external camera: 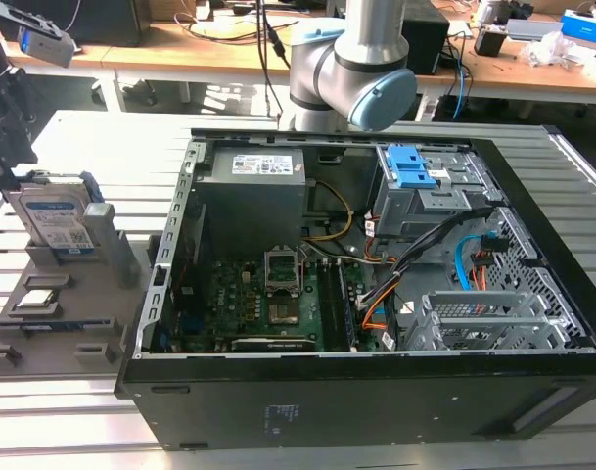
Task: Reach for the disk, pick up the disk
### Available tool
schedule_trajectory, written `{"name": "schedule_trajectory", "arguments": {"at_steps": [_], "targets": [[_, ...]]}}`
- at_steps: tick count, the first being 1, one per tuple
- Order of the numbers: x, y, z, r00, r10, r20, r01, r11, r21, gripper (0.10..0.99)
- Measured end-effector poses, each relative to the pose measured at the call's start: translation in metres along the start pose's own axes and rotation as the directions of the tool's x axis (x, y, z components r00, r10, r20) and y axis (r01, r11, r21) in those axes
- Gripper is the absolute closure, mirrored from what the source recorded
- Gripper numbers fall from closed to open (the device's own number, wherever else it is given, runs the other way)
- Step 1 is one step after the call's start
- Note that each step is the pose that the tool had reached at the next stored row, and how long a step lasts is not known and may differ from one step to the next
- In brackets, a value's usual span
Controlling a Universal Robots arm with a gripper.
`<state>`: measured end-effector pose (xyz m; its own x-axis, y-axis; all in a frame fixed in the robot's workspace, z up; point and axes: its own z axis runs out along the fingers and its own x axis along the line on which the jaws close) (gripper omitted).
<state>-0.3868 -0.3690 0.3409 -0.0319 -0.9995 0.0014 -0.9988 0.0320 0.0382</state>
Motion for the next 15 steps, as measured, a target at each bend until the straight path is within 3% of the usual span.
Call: {"name": "schedule_trajectory", "arguments": {"at_steps": [9, 15], "targets": [[-0.0002, -0.0002, 0.0073, 1.0000, 0.000, -0.0001, 0.000, 1.0000, 0.000, 0.545], [-0.0081, 0.0000, 0.0074, 0.9998, -0.022, -0.0008, 0.022, 0.9998, 0.000, 0.545]]}}
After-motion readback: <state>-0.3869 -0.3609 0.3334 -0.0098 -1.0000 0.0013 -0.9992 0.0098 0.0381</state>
